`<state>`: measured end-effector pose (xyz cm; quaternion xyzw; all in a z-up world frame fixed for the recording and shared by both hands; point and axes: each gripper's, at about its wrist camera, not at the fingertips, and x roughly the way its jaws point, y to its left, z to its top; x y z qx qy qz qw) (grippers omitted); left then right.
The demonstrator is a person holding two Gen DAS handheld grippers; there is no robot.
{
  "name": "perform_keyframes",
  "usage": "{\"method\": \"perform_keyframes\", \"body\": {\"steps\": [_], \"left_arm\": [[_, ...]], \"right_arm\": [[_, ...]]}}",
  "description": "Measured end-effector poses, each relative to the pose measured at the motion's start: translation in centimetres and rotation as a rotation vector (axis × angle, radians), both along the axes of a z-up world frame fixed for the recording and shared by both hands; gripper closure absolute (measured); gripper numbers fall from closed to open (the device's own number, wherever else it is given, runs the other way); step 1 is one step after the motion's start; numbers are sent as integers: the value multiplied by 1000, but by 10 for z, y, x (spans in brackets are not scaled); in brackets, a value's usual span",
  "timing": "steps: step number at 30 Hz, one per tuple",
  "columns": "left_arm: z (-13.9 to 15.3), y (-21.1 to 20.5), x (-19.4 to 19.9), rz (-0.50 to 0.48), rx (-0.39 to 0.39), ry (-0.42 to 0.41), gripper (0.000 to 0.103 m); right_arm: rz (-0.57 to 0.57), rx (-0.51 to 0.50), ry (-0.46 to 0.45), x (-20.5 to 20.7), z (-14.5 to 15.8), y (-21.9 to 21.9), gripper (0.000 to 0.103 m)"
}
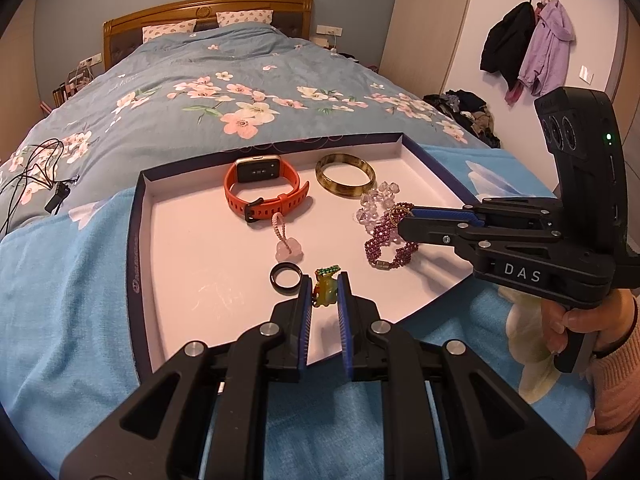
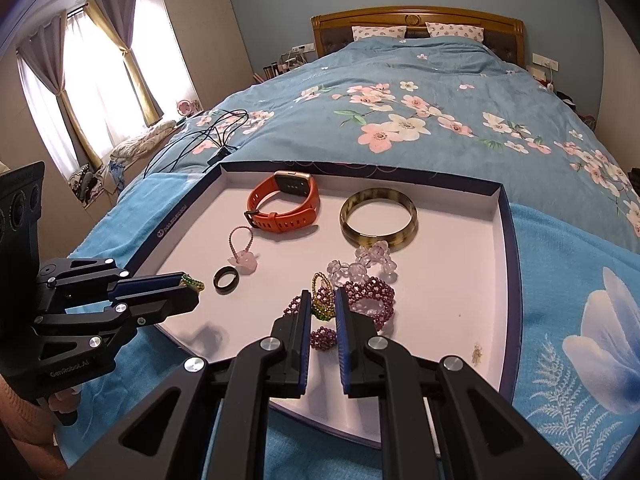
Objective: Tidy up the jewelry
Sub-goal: 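Open the right tool releasing the earring while the left tool releases the charm in the lid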
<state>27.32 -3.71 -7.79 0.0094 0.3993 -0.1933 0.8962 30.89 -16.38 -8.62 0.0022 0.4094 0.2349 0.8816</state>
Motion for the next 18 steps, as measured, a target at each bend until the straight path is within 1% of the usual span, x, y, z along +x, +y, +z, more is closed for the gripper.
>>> {"method": "perform_keyframes", "body": {"steps": [18], "left_arm": [[-5, -2, 4, 1, 9, 12, 90]], "right_arm": [[-6, -10, 13, 5, -7, 0, 93]]}}
